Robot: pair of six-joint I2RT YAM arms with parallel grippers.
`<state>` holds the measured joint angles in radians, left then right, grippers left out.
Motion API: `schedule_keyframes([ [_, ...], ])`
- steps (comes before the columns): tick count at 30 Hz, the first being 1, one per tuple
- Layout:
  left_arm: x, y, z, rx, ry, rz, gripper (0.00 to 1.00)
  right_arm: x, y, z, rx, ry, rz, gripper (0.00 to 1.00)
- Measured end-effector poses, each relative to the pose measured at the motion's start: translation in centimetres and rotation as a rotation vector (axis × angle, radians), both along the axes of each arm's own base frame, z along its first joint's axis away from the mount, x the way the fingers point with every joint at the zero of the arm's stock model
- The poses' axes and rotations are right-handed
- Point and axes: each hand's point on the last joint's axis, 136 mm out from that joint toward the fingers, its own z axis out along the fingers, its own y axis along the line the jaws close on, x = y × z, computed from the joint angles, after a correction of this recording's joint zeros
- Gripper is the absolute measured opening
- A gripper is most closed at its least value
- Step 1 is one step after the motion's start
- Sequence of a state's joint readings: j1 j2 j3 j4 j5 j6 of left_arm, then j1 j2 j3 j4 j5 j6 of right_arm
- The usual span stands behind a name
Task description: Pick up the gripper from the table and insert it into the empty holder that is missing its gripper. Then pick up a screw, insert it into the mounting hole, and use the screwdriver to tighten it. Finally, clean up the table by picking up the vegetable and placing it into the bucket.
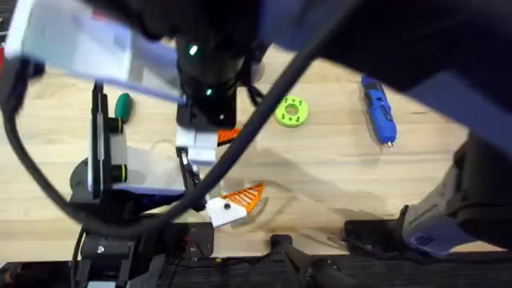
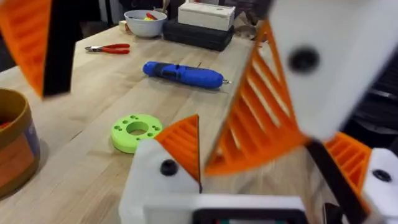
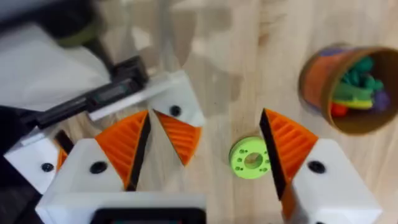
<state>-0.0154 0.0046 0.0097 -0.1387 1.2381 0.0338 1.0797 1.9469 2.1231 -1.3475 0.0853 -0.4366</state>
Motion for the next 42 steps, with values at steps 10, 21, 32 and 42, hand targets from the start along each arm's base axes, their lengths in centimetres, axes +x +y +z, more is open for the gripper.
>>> schedule_keyframes([
  [10, 0.0, 0.0, 0.0, 0.0, 0.0, 0.0, 0.987, 4.2, -5.4, 5.1, 0.172, 0.002, -0.392, 0.994],
  [21, 0.0, 0.0, 0.0, 0.0, -0.001, 0.0, 0.987, 4.7, -12.7, 3.1, 0.236, 0.031, -0.686, 0.994],
  [32, 0.0, 0.0, 0.0, 0.0, 0.0, 0.0, 0.988, 4.5, -24.8, -0.2, 0.267, 0.067, -1.188, 0.994],
  [42, 0.0, 0.0, 0.0, 0.0, 0.0, 0.0, 0.986, 5.5, -31.2, -3.0, 0.216, 0.097, -1.464, 0.993],
])
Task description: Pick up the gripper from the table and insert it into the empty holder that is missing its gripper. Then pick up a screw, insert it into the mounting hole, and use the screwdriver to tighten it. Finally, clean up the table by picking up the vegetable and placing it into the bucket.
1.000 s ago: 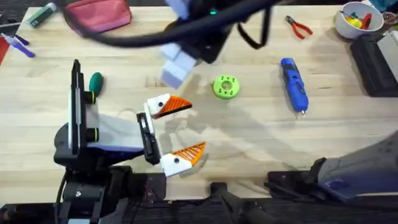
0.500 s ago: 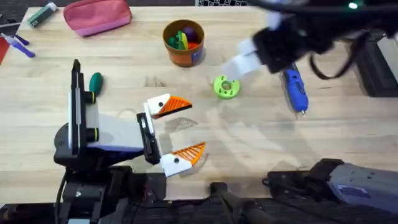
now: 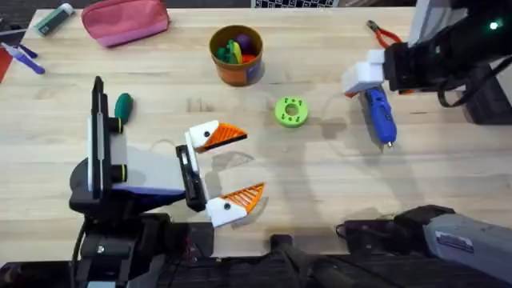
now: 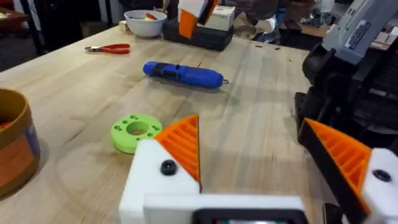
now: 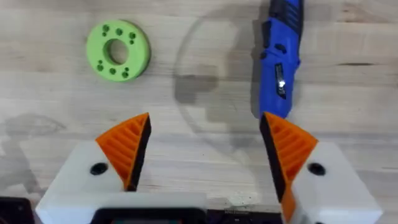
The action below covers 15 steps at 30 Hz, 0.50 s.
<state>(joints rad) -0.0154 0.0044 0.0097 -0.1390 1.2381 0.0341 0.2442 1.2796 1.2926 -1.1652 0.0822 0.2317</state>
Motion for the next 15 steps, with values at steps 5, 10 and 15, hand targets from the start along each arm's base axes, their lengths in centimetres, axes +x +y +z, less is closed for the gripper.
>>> schedule_keyframes([
  [5, 0.0, 0.0, 0.0, 0.0, 0.0, 0.0, 0.986, 0.6, -1.4, -0.9, -0.007, 0.034, -0.056, 0.994],
  [10, 0.0, 0.0, 0.0, 0.0, 0.0, 0.0, 0.987, 1.1, -1.9, -1.4, -0.009, 0.045, -0.078, 0.994],
  [15, 0.0, 0.0, 0.0, 0.0, 0.0, 0.0, 0.986, 1.3, -1.9, -1.4, -0.008, 0.041, -0.079, 0.993],
])
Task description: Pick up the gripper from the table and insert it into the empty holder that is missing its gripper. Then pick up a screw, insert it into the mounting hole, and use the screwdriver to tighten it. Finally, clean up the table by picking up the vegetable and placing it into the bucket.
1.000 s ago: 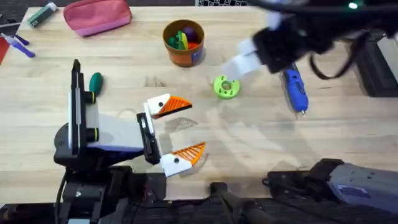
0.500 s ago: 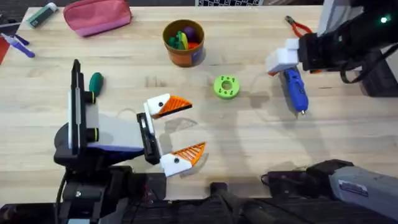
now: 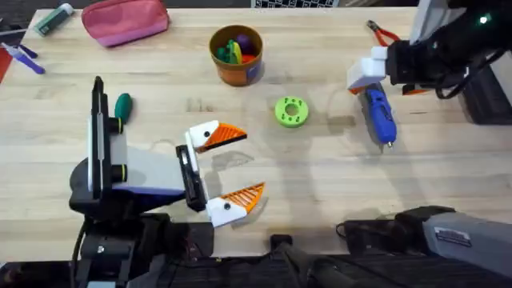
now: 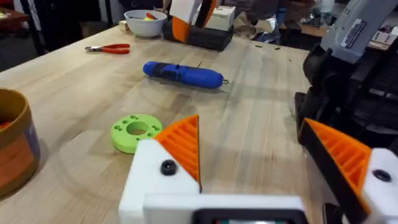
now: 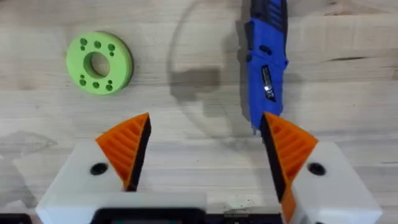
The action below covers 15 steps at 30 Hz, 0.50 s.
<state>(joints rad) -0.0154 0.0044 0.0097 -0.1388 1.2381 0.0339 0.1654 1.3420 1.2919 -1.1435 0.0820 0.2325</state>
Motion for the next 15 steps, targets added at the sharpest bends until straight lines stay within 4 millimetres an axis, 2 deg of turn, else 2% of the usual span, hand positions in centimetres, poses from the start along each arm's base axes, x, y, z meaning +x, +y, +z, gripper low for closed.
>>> schedule_keyframes([
  [15, 0.0, 0.0, 0.0, 0.0, 0.0, 0.0, 0.986, 0.0, 0.0, 0.0, 0.0, 0.0, 0.0, 0.994],
])
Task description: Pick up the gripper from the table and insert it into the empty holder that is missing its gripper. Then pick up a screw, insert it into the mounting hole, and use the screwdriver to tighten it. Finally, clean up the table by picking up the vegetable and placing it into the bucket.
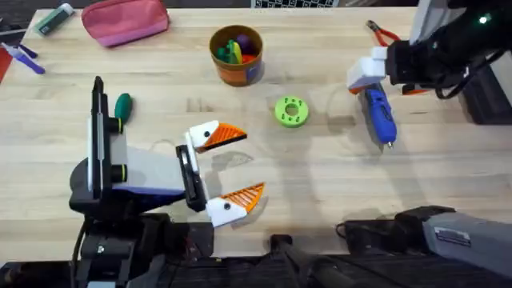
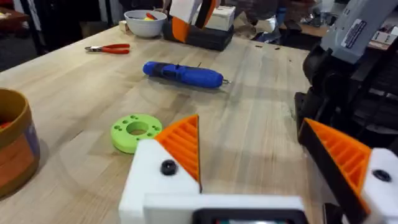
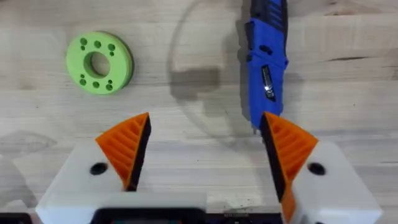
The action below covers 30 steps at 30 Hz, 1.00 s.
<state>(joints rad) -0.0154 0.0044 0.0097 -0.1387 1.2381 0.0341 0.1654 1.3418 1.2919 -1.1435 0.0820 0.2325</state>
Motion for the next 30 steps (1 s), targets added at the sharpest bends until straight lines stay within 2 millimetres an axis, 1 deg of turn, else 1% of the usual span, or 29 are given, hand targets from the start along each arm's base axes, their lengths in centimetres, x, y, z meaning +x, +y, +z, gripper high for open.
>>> schedule_keyframes([
  [15, 0.0, 0.0, 0.0, 0.0, 0.0, 0.0, 0.995, 0.01, 0.0, 0.0, 0.0, 0.0, 0.0, 0.994],
  [17, 0.0, 0.0, 0.0, 0.0, -0.001, 0.0, 0.887, 0.07, 0.01, 0.02, 0.0, -0.003, 0.0, 0.994],
  [19, 0.0, 0.0, 0.0, 0.001, -0.002, 0.0, 0.744, 0.19, 0.02, 0.06, 0.001, -0.008, 0.0, 0.994],
  [20, 0.0, 0.0, 0.0, 0.001, -0.003, 0.0, 0.649, 0.24, 0.03, 0.07, 0.001, -0.01, 0.0, 0.994],
  [21, 0.0, 0.0, 0.0, 0.001, -0.004, 0.0, 0.517, 0.27, 0.04, 0.08, 0.002, -0.012, 0.0, 0.994],
  [25, 0.0, 0.0, 0.0, 0.002, -0.007, 0.0, 0.053, 0.3, 0.05, 0.09, 0.002, -0.013, 0.0, 0.994],
  [26, -0.01, 0.0, 0.0, 0.002, -0.007, -0.001, 0.021, 0.3, 0.05, 0.08, 0.002, -0.013, 0.0, 0.994],
  [30, 0.0, 0.0, 0.0, 0.002, -0.007, 0.0, 0.021, 0.3, 0.05, 0.08, 0.002, -0.013, 0.0, 0.994],
])
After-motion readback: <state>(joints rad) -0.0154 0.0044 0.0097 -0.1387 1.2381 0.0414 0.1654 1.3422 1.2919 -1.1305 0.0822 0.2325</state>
